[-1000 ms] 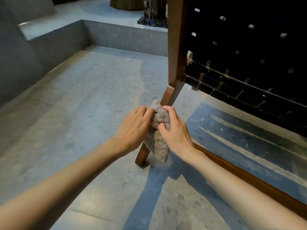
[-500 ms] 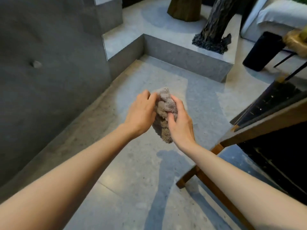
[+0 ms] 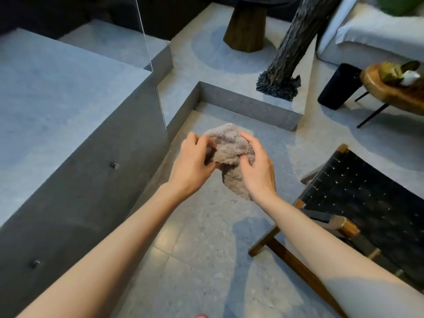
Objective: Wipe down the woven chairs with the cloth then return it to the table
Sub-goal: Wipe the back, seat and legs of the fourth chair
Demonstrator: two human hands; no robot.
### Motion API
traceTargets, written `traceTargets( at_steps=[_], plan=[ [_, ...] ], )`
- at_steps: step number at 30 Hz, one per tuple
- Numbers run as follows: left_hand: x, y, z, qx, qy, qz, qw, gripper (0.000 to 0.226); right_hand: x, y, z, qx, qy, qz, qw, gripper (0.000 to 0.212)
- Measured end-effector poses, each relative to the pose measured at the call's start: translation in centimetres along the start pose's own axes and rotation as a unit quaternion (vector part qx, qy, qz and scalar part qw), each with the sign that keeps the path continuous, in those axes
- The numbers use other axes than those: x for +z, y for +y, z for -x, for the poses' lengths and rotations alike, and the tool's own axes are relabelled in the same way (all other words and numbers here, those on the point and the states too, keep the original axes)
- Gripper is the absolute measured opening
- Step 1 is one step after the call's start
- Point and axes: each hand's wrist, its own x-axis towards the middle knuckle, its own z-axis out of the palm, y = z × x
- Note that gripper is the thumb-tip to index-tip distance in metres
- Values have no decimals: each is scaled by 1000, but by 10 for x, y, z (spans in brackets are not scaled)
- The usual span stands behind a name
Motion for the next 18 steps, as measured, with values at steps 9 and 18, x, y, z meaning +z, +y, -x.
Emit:
traceTargets(
  at_steps=[9, 18],
  plan=[
    [-26, 59, -70, 30, -101, 4, 994, 41, -87, -1, -28, 80, 31, 23, 996, 49],
    [41, 113, -217, 90, -198, 5, 976, 30, -150, 49, -120, 142, 62, 68, 986, 53]
  ],
)
